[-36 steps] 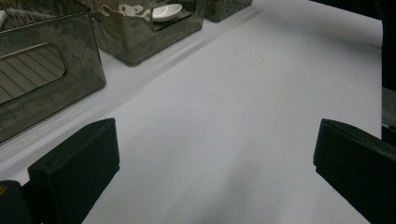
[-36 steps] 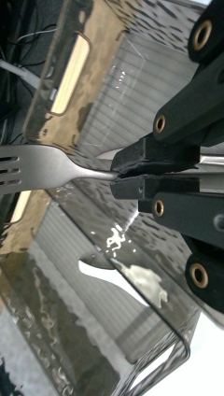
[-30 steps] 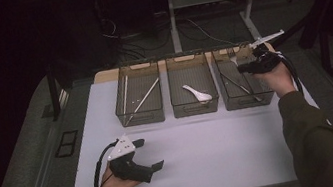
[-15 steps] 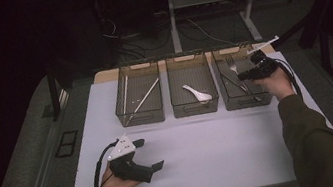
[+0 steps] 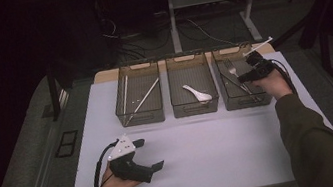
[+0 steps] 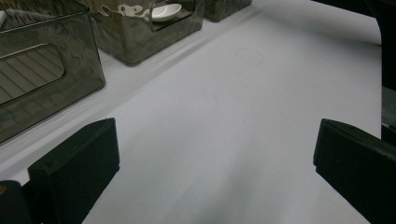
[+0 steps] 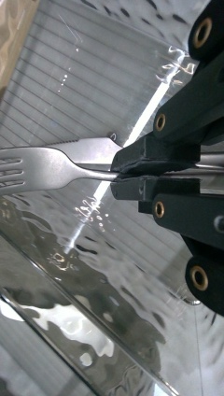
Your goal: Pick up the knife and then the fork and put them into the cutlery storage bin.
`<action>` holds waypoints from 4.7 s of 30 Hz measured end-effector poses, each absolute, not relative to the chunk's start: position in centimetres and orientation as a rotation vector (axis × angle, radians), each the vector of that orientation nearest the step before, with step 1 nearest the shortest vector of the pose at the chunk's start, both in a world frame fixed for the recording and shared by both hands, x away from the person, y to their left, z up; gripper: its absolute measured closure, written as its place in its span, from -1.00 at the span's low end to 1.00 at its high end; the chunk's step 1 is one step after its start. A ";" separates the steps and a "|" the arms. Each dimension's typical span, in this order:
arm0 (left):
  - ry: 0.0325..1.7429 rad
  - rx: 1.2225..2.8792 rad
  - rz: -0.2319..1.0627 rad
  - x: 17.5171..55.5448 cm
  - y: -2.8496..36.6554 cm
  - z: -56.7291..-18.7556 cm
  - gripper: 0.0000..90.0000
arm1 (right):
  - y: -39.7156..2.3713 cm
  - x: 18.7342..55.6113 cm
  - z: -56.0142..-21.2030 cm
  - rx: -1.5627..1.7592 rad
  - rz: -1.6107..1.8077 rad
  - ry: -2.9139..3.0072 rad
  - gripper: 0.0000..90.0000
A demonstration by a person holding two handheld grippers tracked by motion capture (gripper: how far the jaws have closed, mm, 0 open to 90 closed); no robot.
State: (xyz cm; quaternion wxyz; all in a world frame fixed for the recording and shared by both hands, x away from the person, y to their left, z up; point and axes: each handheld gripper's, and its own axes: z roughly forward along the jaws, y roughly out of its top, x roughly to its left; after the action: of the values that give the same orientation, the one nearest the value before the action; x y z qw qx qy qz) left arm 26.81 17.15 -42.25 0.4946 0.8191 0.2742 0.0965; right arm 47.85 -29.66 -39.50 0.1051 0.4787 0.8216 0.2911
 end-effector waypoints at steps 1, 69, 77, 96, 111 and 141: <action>0.664 1.986 0.234 26.8 17.2 -42.3 -1.00 | -29.6 47.9 -39.5 1.415 0.852 2.422 0.85; 0.673 1.968 0.246 27.6 18.0 -42.2 -1.00 | -28.9 37.3 -36.7 1.111 1.446 2.214 -0.41; 0.679 1.968 0.244 27.4 18.0 -42.2 -1.00 | -27.8 35.0 -37.3 1.050 1.464 2.217 -0.47; 0.675 1.967 0.250 27.2 18.1 -42.2 -1.00 | -27.1 30.3 -40.2 0.974 1.458 2.261 -0.55; 0.674 1.972 0.250 27.1 18.0 -42.1 -1.00 | -28.4 27.5 -42.3 0.957 1.408 2.284 -0.56; 0.677 1.972 0.251 27.0 18.0 -42.2 -1.00 | -30.5 25.5 -43.6 1.000 1.405 2.268 -0.56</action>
State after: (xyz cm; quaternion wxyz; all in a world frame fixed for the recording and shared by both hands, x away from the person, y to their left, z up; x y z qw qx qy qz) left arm 27.01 18.01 -42.16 0.4975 0.8146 0.2797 0.1036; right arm 25.49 -30.53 -43.60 0.1457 0.3472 0.7875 0.4879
